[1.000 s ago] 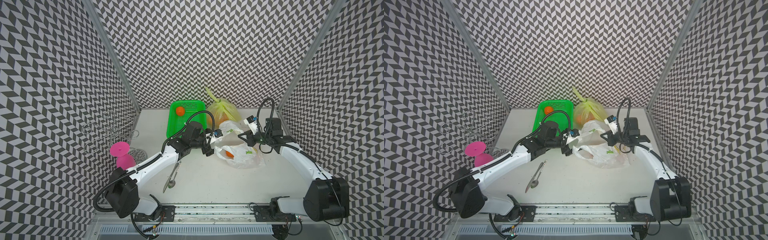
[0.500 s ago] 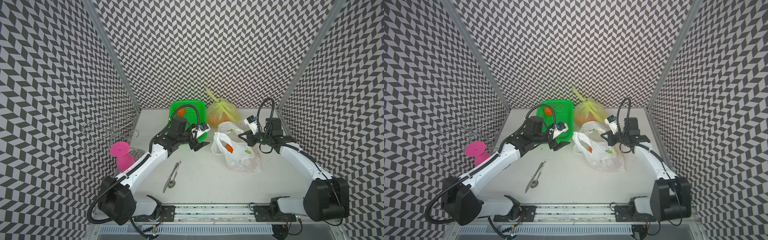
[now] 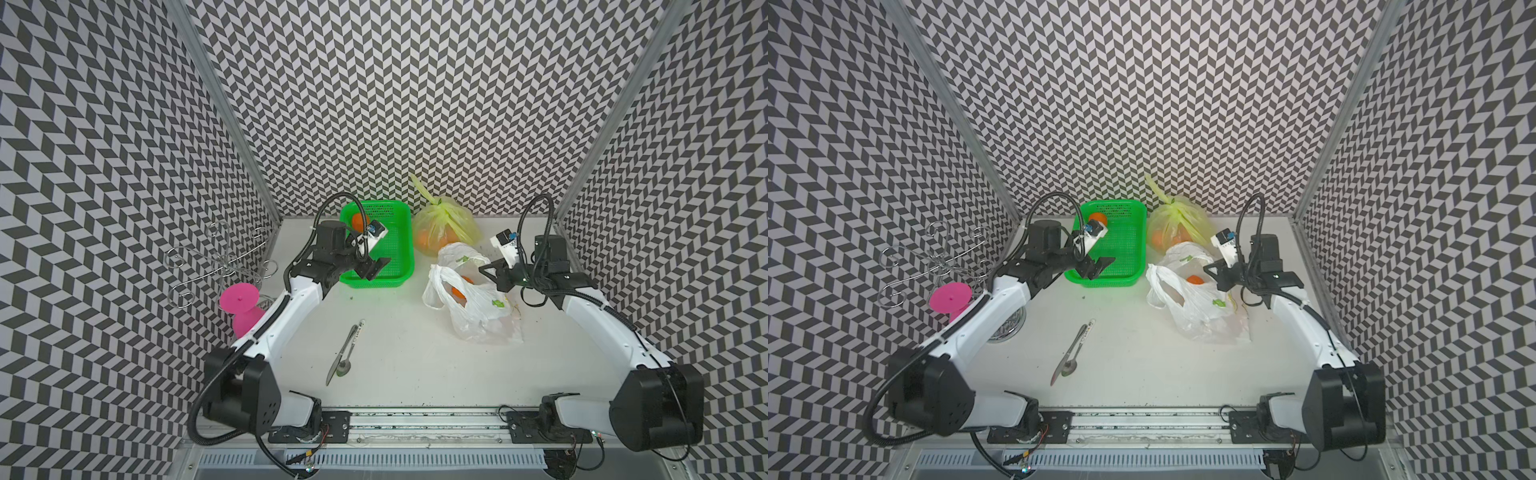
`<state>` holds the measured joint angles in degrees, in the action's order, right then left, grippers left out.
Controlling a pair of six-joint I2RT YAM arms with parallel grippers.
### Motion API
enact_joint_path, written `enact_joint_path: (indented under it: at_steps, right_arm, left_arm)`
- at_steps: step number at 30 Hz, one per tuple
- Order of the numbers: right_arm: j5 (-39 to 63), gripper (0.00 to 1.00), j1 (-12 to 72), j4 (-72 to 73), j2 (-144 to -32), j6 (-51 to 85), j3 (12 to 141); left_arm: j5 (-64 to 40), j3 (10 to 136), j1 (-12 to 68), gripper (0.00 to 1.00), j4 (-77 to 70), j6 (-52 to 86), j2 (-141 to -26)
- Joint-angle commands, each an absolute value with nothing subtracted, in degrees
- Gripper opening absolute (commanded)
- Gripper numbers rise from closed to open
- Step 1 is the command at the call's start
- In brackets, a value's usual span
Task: Place the oranges into plastic bags & tie knots
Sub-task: Pick up the orange from the basket.
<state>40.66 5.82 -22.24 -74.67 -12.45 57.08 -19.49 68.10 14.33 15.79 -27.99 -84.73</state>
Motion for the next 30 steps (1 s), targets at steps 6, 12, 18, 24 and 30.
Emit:
enact_joint_path:
  at_steps: [6, 12, 18, 24, 30]
  right_arm:
    - [42.34, 0.0, 5.97, -20.72, -74.55, -12.87, 59.13]
    - [42.84, 0.0, 6.15, -19.91, -74.26, -13.1, 57.79]
    - [41.62, 0.0, 6.15, -19.6, -73.42, -13.14, 57.3]
    - [40.92, 0.0, 6.15, -19.6, -73.87, -13.44, 57.21]
    - [40.26, 0.0, 6.07, -19.6, -74.47, -13.53, 57.05]
  left_arm:
    - [7.47, 86.95, 11.99, 0.88, 7.06, -38.3, -114.98]
    - [13.22, 103.77, 11.01, 0.89, 9.1, -42.6, -130.21]
    - [15.43, 112.99, 10.88, 0.87, 9.41, -44.38, -139.22]
    - [15.92, 120.47, 10.82, 0.82, 9.19, -45.18, -145.64]
    - [15.0, 123.02, 10.55, 0.67, 7.72, -45.4, -148.35]
